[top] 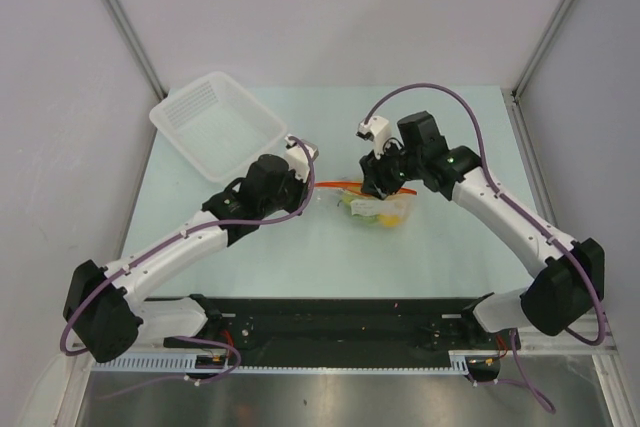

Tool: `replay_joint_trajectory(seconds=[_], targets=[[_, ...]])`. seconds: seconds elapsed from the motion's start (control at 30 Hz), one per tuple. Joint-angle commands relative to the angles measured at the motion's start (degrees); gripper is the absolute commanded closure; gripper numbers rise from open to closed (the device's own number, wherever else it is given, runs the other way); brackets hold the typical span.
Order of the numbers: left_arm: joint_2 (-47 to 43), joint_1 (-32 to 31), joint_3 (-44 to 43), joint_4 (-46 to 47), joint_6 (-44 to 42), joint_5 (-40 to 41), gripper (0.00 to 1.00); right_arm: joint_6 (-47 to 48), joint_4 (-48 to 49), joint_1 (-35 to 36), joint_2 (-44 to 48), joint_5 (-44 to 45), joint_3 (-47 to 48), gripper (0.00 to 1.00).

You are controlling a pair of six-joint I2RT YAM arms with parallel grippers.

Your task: Open the zip-top bag and remove the fake food

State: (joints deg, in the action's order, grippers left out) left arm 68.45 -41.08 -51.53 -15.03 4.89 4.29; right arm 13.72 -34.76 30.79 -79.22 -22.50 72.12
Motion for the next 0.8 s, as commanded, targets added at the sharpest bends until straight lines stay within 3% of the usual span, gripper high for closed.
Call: replay_joint_trajectory(seconds=[0.0, 0.1, 0.27, 0.3, 0.37, 0.4, 0.43, 0.47, 0.53, 0.57, 0.67, 0.77], targets=[[-2.09, 0.3, -0.33, 2.46, -0.67, -0.96, 1.0, 2.02, -0.66, 1.82, -0.85, 3.95, 2.41, 0.52], [-2.44, 0.3, -0.33, 2.37, -0.67, -1.04, 1.0, 2.11, -0.04, 2.09, -1.46, 5.44, 2.15, 0.53], [-2.88, 0.3, -0.42, 1.93, -0.67, -0.34, 1.0, 2.46, 1.8, 2.61, -2.43, 7.03, 1.62, 0.66], [-2.88, 0.3, -0.5, 1.93, -0.58, -0.25, 1.0, 2.46, 1.89, 2.79, -2.6, 7.21, 1.62, 0.73], [-3.23, 0.3, -1.11, 0.97, -0.06, -0.16, 0.97, 1.93, 2.33, 2.88, -2.52, 7.12, 1.45, 0.77], [-3.4, 0.3, -1.38, 0.7, 0.21, 0.18, 0.94, 1.58, 2.51, 2.88, -2.52, 7.12, 1.01, 0.87], [-3.75, 0.21, -1.56, 0.44, 0.47, 0.54, 0.91, 0.88, 2.51, 2.96, -2.52, 7.38, 0.92, 0.95], [-4.19, 0.3, -1.21, 0.87, 1.09, 0.8, 0.79, -0.52, 2.68, 2.88, -2.34, 7.99, 0.83, 1.0], [-6.47, 0.3, -0.16, 2.19, 1.53, 0.28, 0.69, -2.19, 2.59, 3.14, -1.38, 8.0, 0.57, 1.0], [-7.44, 0.3, 0.81, 3.41, 2.05, 0.01, 0.58, -3.33, 3.12, 3.14, -0.59, 8.26, 0.39, 1.0], [-10.96, 0.3, 1.87, 4.56, 4.07, -2.27, 0.37, -7.29, 4.35, 3.14, 3.1, 8.35, -0.92, 1.0], [-12.98, 0.3, 0.65, 3.52, 7.5, -6.21, 0.31, -13.17, 7.42, 3.23, 7.93, 9.92, -2.59, 1.0]])
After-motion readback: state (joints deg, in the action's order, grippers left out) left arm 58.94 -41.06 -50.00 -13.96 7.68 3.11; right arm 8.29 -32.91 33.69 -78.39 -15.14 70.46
